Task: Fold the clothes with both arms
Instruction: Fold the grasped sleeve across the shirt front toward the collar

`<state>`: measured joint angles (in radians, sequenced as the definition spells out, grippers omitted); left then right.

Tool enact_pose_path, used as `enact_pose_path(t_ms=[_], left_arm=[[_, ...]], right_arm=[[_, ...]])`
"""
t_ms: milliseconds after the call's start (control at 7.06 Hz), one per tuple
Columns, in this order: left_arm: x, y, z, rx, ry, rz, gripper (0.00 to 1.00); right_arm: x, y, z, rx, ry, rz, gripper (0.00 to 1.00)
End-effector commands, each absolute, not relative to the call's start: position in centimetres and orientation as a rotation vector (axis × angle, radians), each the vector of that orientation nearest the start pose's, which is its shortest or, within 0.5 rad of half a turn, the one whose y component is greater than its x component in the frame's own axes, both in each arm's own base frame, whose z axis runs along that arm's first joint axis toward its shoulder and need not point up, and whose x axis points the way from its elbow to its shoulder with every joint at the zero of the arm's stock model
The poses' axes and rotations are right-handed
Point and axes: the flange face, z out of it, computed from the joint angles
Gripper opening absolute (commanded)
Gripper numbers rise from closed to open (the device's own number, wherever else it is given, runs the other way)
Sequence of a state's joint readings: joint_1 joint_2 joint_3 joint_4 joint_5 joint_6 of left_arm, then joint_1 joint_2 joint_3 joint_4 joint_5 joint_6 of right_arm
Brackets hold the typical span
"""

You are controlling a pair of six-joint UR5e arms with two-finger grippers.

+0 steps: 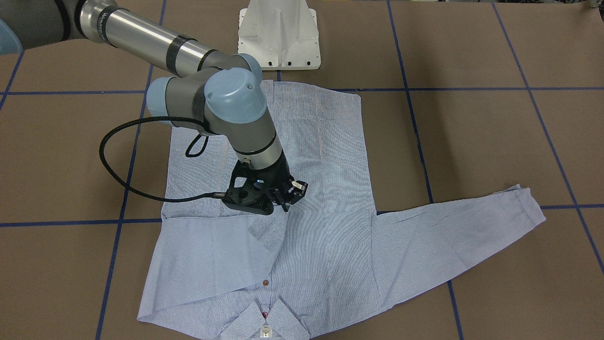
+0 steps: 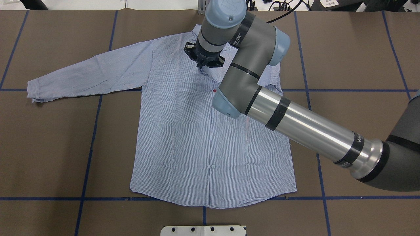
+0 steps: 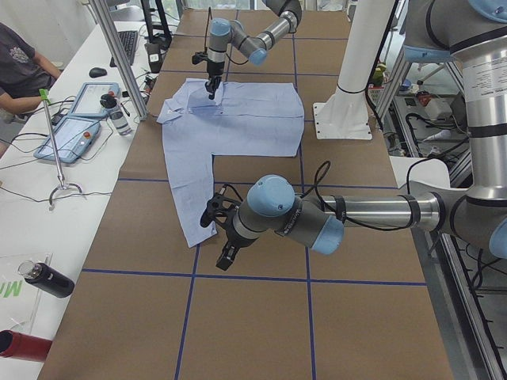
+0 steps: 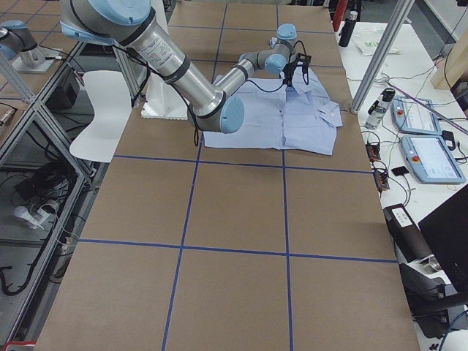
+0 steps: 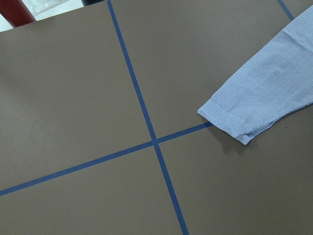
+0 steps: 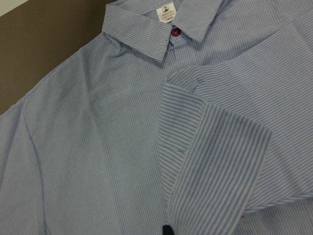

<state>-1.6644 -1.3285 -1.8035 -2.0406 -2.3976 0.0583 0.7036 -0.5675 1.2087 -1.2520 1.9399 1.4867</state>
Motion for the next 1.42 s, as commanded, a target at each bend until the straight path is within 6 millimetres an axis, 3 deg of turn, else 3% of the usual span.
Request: enact_pose_path(t_ms=[0,425,566,708,850,991,1275], left_arm=[[-9.8,-40.2,59.2,0.499,0.777,0.160,1.00],[-9.8,-40.2,59.2,0.502,0.776,0.162,1.00],[-9.7,-40.2,59.3,0.501,0.776,0.166,1.00],[-9.5,-40.1,59.5,0.493,0.797,0.169,1.00],[-9.0,-40.0,59.9,0.476,0.844,0.174,1.00],[-6.9,-41.1,59.6,0.464,0.861,0.230,1.00],[-3.1,-44.9,59.1,0.377,0.938,0.190,1.00]], right_arm=[[-56.9,-59.7,10.8,0.055,-1.023,0.378,0.00],[-58.2,-58.7,10.3,0.067,-1.020,0.370,0.00],[-58.5,-58.5,10.3,0.074,-1.016,0.372,0.55],[-59.3,-58.0,9.8,0.102,-1.010,0.376,1.00],[-60.4,-58.3,8.2,0.101,-1.024,0.387,1.00],[-61.5,-58.6,7.7,0.078,-1.071,0.437,1.00],[-61.2,-58.2,6.6,0.060,-1.098,0.465,1.00]])
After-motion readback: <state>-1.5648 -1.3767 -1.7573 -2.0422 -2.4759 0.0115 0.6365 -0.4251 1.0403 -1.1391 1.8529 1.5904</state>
